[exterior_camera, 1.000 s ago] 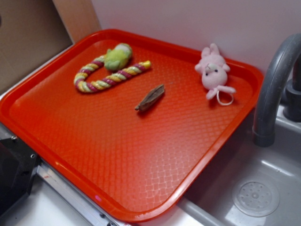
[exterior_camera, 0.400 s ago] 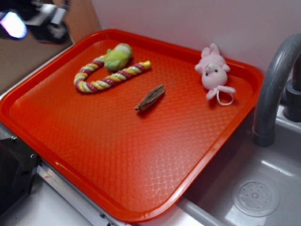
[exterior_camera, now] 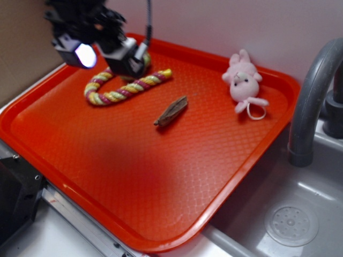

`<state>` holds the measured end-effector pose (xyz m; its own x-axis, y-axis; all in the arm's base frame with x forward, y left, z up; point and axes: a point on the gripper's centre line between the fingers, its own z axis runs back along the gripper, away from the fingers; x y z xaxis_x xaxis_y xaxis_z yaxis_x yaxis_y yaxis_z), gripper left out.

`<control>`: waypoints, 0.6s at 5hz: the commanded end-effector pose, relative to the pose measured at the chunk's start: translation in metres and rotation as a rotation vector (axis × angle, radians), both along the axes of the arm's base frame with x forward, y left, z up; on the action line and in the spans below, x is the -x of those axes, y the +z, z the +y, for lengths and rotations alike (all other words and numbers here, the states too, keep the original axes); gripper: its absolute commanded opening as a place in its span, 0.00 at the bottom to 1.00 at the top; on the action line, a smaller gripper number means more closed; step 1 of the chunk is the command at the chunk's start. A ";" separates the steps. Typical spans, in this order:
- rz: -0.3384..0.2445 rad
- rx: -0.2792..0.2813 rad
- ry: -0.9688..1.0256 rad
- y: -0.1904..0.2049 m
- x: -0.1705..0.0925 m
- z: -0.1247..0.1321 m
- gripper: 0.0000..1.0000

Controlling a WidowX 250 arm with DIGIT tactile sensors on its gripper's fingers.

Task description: Grab the wood chip.

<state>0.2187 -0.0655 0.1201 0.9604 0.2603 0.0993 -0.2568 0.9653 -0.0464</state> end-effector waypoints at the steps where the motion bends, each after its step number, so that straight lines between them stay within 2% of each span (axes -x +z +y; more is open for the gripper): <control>1: 0.052 0.029 -0.050 -0.051 -0.033 -0.019 1.00; 2: 0.104 0.002 -0.084 -0.078 -0.036 -0.025 1.00; 3: 0.134 0.045 -0.177 -0.099 -0.032 -0.038 1.00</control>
<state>0.2519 -0.0926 0.0205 0.9904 0.1256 -0.0580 -0.1285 0.9905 -0.0493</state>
